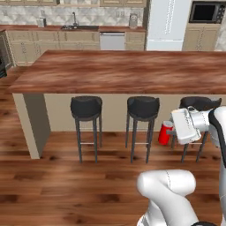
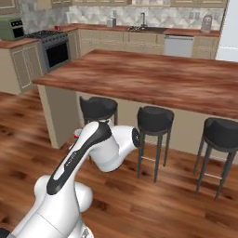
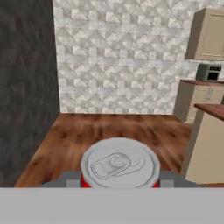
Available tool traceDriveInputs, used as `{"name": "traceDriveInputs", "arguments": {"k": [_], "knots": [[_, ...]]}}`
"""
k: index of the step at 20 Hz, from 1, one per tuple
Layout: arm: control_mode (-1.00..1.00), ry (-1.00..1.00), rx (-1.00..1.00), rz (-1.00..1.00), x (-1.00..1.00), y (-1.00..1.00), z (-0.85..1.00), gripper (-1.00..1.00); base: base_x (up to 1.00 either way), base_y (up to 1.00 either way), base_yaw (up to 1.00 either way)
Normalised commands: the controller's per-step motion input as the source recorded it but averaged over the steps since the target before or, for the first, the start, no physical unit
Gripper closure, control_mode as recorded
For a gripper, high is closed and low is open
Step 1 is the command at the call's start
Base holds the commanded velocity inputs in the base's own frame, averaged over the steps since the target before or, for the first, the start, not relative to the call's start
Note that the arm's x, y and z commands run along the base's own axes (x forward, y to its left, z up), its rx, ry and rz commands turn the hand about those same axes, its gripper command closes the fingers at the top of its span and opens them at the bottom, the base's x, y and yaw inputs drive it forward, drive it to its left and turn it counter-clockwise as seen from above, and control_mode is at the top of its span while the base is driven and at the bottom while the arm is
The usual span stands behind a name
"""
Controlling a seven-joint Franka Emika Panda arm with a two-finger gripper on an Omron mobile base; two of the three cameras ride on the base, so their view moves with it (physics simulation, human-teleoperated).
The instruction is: Four empty soda cans are scattered around the kitchen. Gather all the cans and cluster them next to the stove for recycling.
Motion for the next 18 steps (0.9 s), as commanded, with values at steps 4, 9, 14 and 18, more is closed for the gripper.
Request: {"name": "traceDriveInputs", "arguments": {"k": [4, 9, 14, 18], "knots": [[1.0, 0.0, 0.0, 0.0, 0.0, 0.0, 0.0, 1.0, 0.32, 1.0, -0.01], [1.0, 0.0, 0.0, 0.0, 0.0, 0.0, 0.0, 1.0, 0.32, 1.0, -0.02], [1.0, 0.0, 0.0, 0.0, 0.0, 0.0, 0.0, 1.0, 0.3, 1.0, -0.02], [1.0, 0.0, 0.0, 0.0, 0.0, 0.0, 0.0, 1.0, 0.28, 1.0, -0.02]]}}
